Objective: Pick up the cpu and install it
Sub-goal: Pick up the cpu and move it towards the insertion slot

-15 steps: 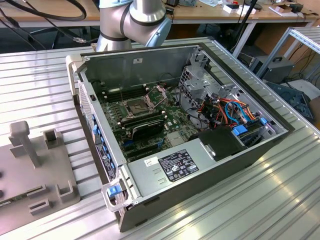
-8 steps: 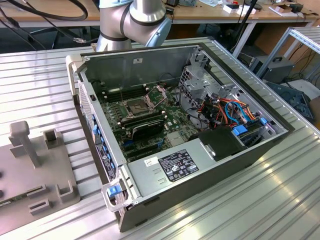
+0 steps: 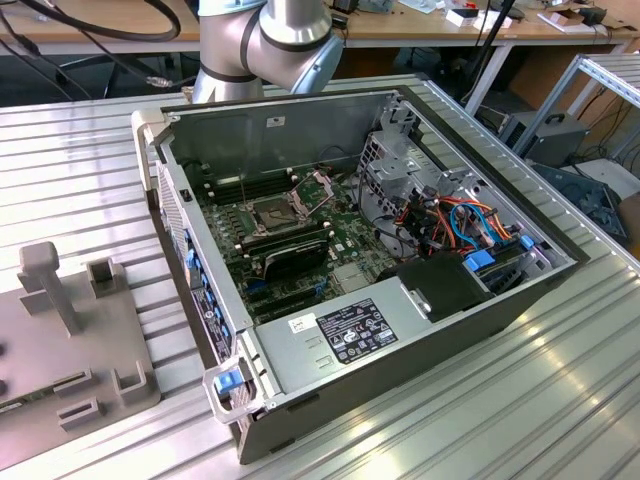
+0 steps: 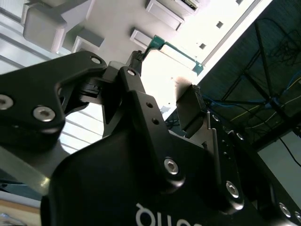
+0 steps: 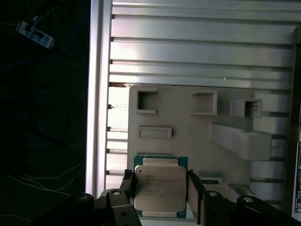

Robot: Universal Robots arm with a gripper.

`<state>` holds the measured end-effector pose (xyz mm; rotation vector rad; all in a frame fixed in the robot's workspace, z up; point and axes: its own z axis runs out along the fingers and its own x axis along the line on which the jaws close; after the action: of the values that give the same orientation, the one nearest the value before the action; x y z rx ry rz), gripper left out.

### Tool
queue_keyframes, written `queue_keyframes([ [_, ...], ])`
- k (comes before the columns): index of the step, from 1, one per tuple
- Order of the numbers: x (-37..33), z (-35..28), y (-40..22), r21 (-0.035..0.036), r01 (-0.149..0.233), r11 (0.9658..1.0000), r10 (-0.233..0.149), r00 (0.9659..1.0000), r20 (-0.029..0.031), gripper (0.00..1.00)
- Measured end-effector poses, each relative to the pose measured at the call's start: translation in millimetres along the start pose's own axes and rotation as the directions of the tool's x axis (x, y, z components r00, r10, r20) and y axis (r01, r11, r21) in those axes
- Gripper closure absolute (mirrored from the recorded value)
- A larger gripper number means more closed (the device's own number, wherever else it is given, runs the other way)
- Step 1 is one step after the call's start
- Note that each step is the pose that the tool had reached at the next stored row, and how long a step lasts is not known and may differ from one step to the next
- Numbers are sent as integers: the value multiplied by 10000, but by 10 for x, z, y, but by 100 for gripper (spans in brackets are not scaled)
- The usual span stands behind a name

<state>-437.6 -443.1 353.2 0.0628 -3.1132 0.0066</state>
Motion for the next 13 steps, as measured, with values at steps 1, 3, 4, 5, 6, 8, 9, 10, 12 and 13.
queue_keyframes([
  [1, -14, -1, -1, 1, 0, 10000, 0, 10000, -1, 45],
  [3, -40, 0, -2, 1, 0, 10000, 0, 10000, -1, 45],
  [4, -64, 0, -3, 0, 0, 10000, 0, 10000, -1, 45],
  [5, -82, -1, -3, 1, 0, 10000, 0, 10000, -1, 45],
  [6, -97, -1, -4, 1, 0, 10000, 0, 10000, -1, 45],
  [8, -133, 0, -5, 0, -1, 10000, 1, 10000, 0, 45],
  [9, -146, 0, -6, 0, 0, 10000, 0, 10000, -1, 45],
  [10, -158, 0, -6, 0, -1, 10000, 1, 10000, 0, 45],
  [12, -188, 0, -7, 0, -1, 10000, 1, 10000, -1, 45],
  [13, -205, -1, -8, 0, 0, 10000, 0, 10000, -1, 45],
])
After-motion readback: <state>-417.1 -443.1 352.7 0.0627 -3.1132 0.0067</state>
